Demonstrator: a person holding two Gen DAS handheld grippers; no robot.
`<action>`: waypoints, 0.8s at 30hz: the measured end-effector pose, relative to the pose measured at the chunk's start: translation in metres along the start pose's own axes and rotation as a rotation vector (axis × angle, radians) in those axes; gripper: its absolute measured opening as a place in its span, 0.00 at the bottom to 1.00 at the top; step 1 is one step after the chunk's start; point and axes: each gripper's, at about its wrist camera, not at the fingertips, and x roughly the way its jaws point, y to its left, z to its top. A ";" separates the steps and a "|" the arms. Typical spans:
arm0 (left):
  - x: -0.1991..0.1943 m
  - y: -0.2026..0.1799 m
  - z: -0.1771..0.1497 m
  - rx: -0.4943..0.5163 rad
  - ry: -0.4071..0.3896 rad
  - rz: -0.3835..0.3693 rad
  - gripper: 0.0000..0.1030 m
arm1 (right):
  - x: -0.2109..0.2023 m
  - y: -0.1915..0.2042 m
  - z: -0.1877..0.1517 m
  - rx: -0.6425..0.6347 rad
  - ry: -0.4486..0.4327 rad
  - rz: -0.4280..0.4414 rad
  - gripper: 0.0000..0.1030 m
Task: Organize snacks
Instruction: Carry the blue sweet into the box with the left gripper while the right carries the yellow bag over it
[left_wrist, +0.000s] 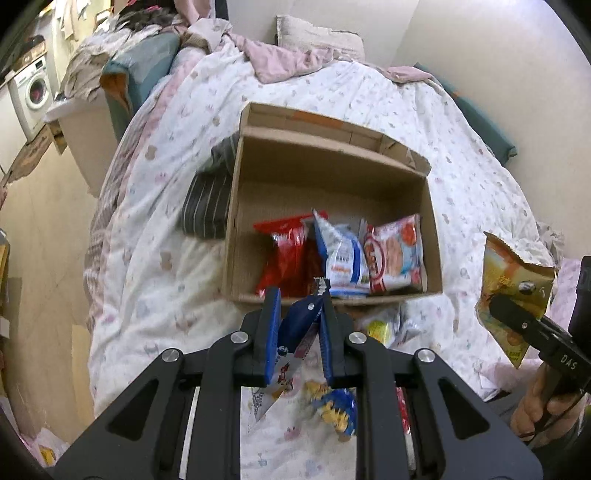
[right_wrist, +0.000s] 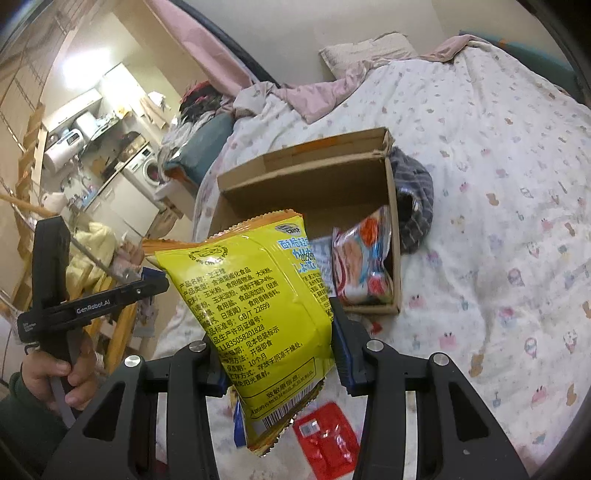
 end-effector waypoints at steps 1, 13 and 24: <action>0.001 -0.001 0.004 0.003 -0.005 0.000 0.15 | 0.001 -0.001 0.003 0.004 -0.006 -0.005 0.44; 0.024 -0.015 0.045 0.028 -0.024 -0.005 0.16 | 0.026 -0.013 0.033 0.025 -0.020 -0.037 0.44; 0.053 -0.016 0.063 0.039 -0.010 0.024 0.16 | 0.063 -0.028 0.064 0.029 0.004 -0.077 0.44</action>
